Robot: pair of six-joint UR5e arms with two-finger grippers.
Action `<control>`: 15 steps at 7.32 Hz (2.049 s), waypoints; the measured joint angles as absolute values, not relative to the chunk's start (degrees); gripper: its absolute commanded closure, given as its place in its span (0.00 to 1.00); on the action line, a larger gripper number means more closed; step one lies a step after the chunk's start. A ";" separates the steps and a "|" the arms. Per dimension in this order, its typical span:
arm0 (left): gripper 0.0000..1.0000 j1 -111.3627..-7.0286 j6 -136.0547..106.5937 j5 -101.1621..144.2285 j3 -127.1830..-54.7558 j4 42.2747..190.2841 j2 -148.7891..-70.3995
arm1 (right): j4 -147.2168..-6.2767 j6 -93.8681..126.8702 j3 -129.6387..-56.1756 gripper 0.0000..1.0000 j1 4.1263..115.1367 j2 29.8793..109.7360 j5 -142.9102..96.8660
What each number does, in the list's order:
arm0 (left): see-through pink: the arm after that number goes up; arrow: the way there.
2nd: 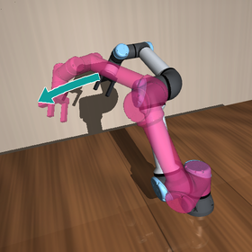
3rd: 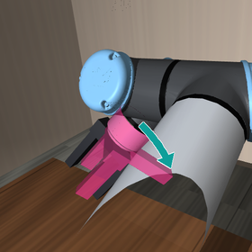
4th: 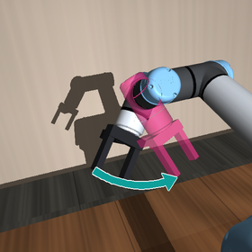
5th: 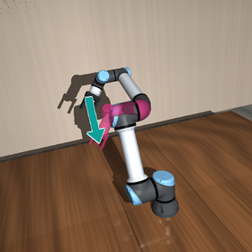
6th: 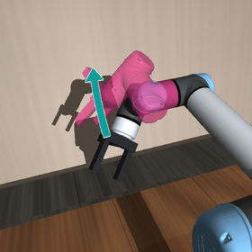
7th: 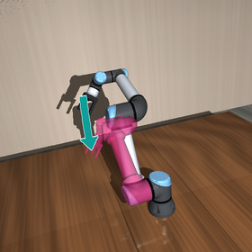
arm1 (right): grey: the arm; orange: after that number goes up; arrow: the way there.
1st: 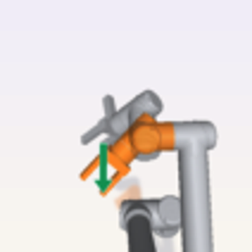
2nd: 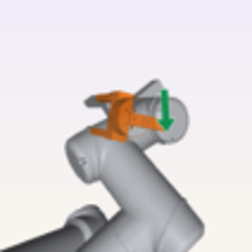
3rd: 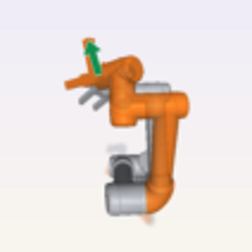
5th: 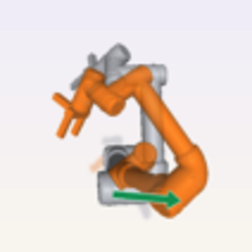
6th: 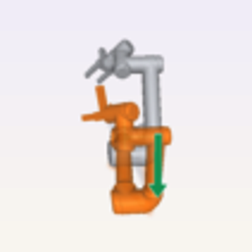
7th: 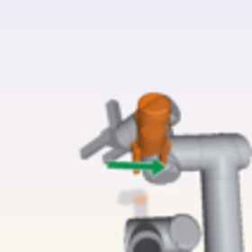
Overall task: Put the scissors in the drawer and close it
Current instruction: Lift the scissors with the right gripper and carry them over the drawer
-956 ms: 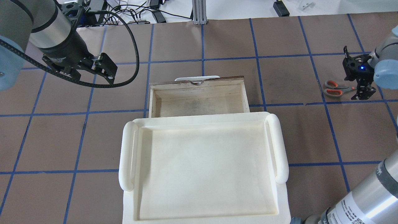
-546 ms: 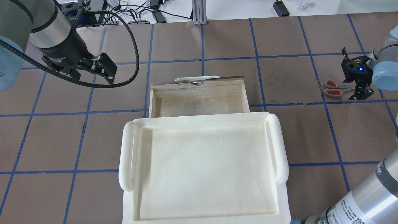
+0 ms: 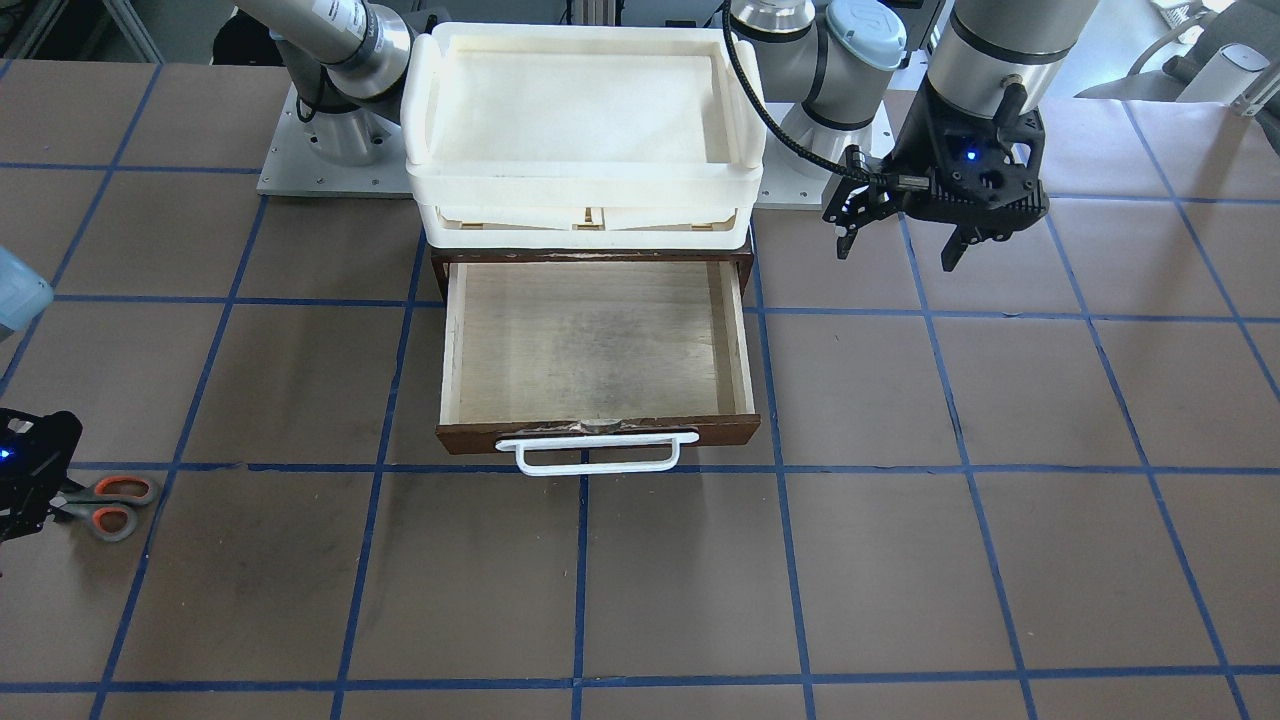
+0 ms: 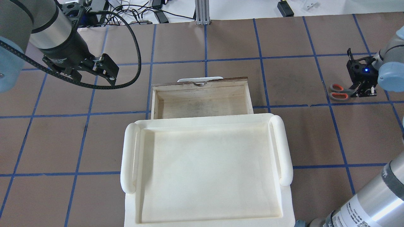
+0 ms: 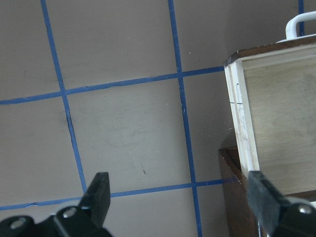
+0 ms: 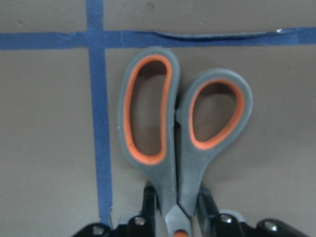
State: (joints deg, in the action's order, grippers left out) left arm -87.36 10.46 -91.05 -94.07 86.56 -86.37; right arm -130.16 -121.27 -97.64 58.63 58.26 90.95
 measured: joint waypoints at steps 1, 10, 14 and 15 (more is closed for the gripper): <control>0.00 -87.36 10.46 -91.06 -94.18 86.57 -86.34 | -130.55 -121.38 -97.65 1.00 58.62 58.33 91.02; 0.00 -87.30 10.01 -90.98 -94.18 89.17 -85.60 | -114.79 -116.59 -96.52 1.00 69.66 79.55 89.96; 0.00 -87.15 9.91 -89.28 -94.21 89.56 -85.33 | -105.75 -95.49 -94.88 1.00 89.89 86.48 89.91; 0.00 -87.02 9.80 -89.33 -94.22 89.10 -85.34 | -105.81 -89.94 -94.62 1.00 95.01 85.96 89.83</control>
State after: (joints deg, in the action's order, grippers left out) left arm -87.02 9.80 -89.33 -94.22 89.10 -85.34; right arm -105.81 -89.94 -94.62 95.01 85.96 89.83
